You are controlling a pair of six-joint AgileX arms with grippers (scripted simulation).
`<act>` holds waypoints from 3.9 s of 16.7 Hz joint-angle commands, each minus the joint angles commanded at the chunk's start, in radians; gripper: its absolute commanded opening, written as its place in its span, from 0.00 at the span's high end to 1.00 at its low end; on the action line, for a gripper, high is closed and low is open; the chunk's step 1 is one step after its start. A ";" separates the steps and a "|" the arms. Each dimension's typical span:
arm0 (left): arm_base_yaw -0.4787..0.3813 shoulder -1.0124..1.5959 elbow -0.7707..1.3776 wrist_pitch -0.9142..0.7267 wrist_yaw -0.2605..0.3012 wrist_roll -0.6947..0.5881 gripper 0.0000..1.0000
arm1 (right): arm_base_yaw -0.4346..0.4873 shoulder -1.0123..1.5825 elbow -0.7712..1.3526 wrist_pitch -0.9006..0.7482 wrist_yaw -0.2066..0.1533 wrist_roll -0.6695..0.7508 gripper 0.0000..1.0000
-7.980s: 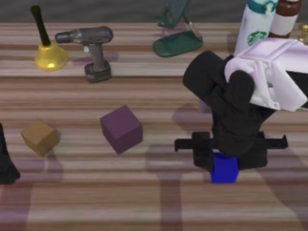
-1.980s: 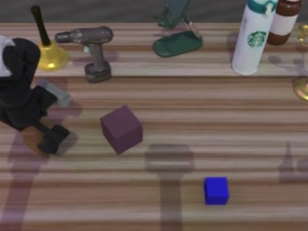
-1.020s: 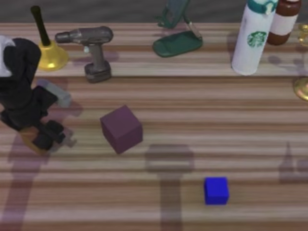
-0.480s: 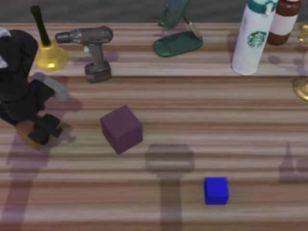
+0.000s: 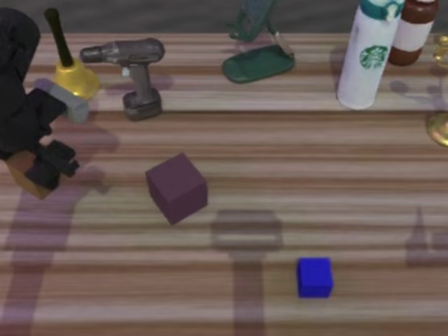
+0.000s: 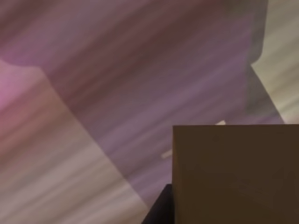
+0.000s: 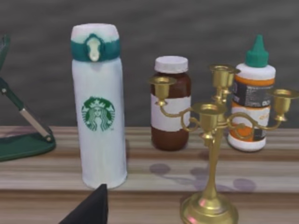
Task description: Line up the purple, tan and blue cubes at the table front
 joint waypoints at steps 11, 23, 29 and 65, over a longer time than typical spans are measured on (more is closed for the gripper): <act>-0.232 0.060 0.079 -0.047 -0.009 -0.366 1.00 | 0.000 0.000 0.000 0.000 0.000 0.000 0.00; -0.789 0.090 0.183 -0.119 -0.026 -1.368 1.00 | 0.000 0.000 0.000 0.000 0.000 0.000 0.00; -0.856 0.076 0.191 -0.117 -0.032 -1.465 1.00 | 0.000 0.000 0.000 0.000 0.000 0.000 0.00; -0.850 0.167 0.038 0.127 -0.031 -1.457 0.00 | 0.000 0.000 0.000 0.000 0.000 0.000 0.00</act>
